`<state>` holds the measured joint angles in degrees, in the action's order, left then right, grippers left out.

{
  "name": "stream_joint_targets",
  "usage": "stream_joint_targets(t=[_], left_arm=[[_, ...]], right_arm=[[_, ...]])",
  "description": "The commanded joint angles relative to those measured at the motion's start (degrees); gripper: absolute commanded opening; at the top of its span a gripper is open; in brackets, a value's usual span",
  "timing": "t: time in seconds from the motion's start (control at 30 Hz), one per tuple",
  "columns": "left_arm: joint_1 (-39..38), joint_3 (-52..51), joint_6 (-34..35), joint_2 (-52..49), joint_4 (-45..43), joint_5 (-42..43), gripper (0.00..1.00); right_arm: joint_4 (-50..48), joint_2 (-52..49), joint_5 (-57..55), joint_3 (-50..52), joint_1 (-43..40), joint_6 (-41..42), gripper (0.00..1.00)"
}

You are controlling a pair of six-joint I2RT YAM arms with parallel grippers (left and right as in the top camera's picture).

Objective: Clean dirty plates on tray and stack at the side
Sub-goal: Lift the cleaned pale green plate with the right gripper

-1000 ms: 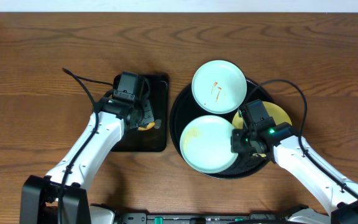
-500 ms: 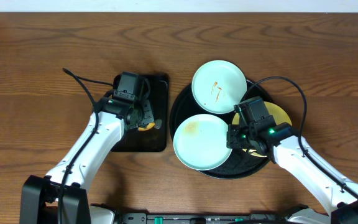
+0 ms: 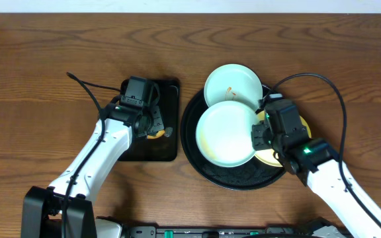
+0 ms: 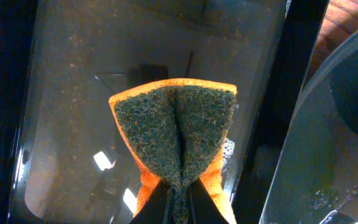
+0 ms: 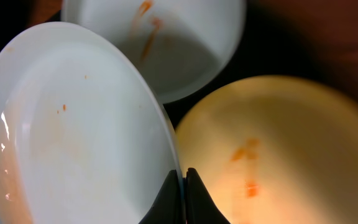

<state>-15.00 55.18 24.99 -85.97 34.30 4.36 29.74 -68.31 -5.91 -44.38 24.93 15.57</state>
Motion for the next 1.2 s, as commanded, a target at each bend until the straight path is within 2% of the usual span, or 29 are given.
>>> stream_joint_targets(t=[0.0, 0.2, 0.43, 0.6, 0.77, 1.0, 1.17], left_arm=[[0.3, 0.1, -1.0, -0.1, 0.1, 0.0, 0.07], [0.3, 0.1, -1.0, -0.1, -0.1, 0.0, 0.08], [0.3, 0.1, -1.0, -0.1, -0.1, 0.0, 0.08], [0.3, 0.1, -1.0, -0.1, 0.0, 0.0, 0.07], [0.3, 0.1, -1.0, -0.1, -0.1, 0.0, 0.07], [0.3, 0.1, -1.0, -0.1, -0.1, 0.0, 0.07], [0.3, 0.1, -1.0, -0.1, -0.1, 0.0, 0.07]], right_arm=[[-0.2, 1.7, -11.7, -1.3, 0.8, -5.7, 0.01], [-0.8, 2.1, -24.7, -1.4, 5.0, -10.6, 0.01], [-5.4, 2.1, -40.2, -1.4, 15.6, -19.0, 0.01], [-9.7, 2.0, -45.2, -1.4, 23.3, -26.0, 0.01], [-12.7, 2.0, -50.6, -1.4, 27.5, -30.2, 0.01], [-14.6, 2.0, -50.7, -1.4, 27.8, -30.2, 0.01], [-14.1, 2.0, -50.0, -1.4, 25.5, -21.9, 0.01]])
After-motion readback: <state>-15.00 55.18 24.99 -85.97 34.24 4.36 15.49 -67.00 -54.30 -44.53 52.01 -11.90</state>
